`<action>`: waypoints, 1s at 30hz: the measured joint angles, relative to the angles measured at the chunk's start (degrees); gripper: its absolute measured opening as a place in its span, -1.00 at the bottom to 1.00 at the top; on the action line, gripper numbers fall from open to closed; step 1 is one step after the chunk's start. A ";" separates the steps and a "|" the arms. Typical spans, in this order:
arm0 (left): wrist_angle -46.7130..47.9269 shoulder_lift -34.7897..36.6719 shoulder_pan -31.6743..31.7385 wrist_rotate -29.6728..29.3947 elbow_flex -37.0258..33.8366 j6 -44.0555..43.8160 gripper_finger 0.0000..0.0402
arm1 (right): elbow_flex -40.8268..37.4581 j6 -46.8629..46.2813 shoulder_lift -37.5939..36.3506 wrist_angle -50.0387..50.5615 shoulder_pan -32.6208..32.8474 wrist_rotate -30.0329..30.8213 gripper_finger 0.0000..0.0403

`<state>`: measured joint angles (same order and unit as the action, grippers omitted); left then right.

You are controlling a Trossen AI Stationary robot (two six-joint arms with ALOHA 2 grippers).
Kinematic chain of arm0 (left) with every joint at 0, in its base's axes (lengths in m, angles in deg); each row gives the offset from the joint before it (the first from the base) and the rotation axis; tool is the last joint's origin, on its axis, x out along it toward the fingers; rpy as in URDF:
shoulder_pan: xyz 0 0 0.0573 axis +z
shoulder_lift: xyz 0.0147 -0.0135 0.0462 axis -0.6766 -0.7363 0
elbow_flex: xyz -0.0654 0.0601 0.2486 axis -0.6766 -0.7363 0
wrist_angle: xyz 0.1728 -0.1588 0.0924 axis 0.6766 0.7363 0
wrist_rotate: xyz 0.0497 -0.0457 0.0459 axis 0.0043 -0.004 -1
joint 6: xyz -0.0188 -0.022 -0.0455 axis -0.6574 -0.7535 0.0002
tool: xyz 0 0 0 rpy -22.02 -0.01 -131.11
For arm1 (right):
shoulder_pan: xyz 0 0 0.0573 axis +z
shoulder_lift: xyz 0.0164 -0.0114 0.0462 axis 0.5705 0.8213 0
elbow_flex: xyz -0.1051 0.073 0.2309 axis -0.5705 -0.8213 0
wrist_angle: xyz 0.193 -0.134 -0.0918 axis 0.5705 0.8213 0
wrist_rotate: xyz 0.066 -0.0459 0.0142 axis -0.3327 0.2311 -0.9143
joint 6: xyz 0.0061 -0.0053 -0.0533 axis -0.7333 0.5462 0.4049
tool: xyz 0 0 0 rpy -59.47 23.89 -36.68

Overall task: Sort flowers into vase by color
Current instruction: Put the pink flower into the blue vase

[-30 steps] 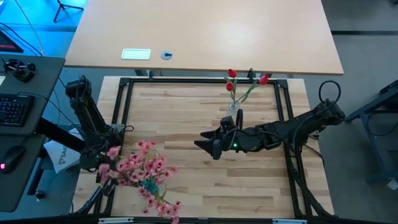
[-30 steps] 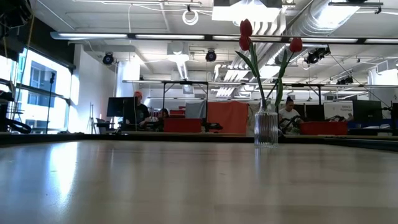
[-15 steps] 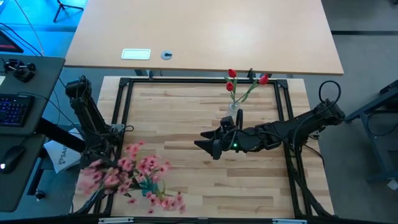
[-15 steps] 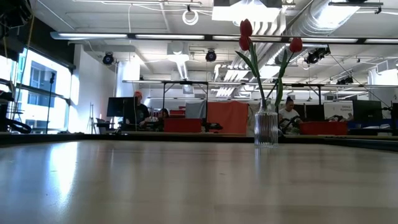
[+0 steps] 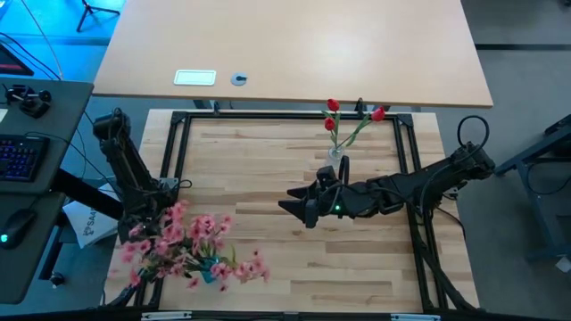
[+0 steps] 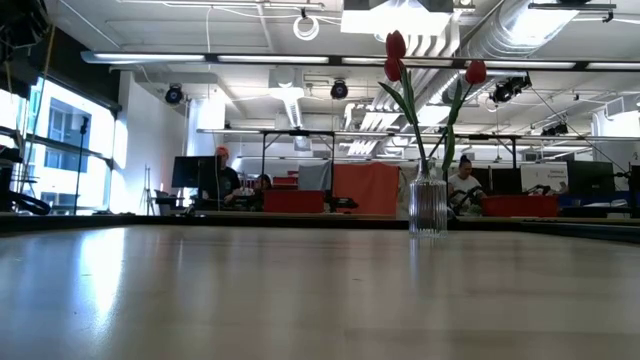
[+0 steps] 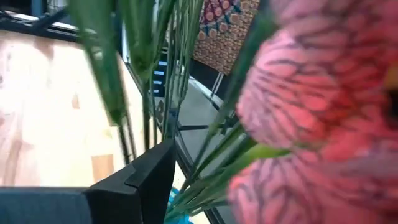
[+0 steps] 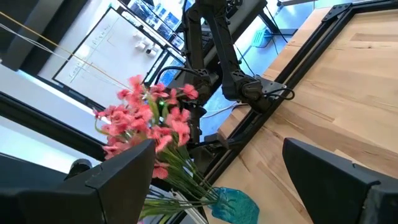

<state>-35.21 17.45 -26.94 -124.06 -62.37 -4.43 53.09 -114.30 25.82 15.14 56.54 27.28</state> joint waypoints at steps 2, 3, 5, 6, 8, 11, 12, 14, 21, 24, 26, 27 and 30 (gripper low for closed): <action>0.67 -0.01 0.82 1.79 1.08 0.02 0.06 | 0.00 0.06 0.00 -0.51 0.00 0.00 0.73; 1.57 0.03 1.17 2.71 1.94 -0.01 0.06 | 0.00 0.09 0.00 -0.58 0.00 0.00 0.73; 5.41 0.04 1.78 4.29 3.81 -0.02 0.06 | 0.00 0.39 0.00 -0.68 0.00 -0.02 0.73; 8.03 0.02 2.02 5.12 4.82 0.00 0.06 | 0.00 0.39 0.00 -0.68 0.00 -0.02 0.73; 13.04 0.16 2.53 7.10 7.04 -0.05 0.06 | 0.00 0.43 0.00 -0.68 0.00 -0.02 0.73; 19.98 0.67 3.20 9.62 10.39 -0.07 0.06 | 0.00 0.56 0.00 -0.64 0.00 -0.02 0.73; 22.37 0.92 3.22 10.10 11.35 -0.06 0.06 | 0.00 0.57 0.00 -0.64 0.00 -0.02 0.73; 27.31 1.49 3.20 11.28 13.18 -0.14 0.06 | 0.00 0.68 0.00 -0.57 0.00 -0.03 0.73; 36.13 5.27 3.17 11.47 17.75 -0.13 0.06 | 0.00 2.01 0.00 -0.58 0.01 -0.07 0.73; 37.08 7.09 3.17 11.04 18.80 0.00 0.06 | 0.00 2.08 0.00 -0.48 0.02 -0.13 0.73; 37.09 8.14 3.17 11.04 19.28 0.42 0.06 | 0.00 2.08 0.00 -0.33 0.04 -0.17 0.73; 37.10 8.62 3.17 10.94 19.54 0.50 0.06 | 0.00 2.08 0.00 -0.32 0.04 -0.23 0.73; 37.06 9.39 3.17 10.17 19.85 0.93 0.06 | 0.00 2.09 0.00 -0.33 0.04 -0.26 0.73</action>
<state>1.86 26.84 -23.77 -113.88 -42.53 -3.49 53.09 -112.21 25.82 14.81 56.59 27.02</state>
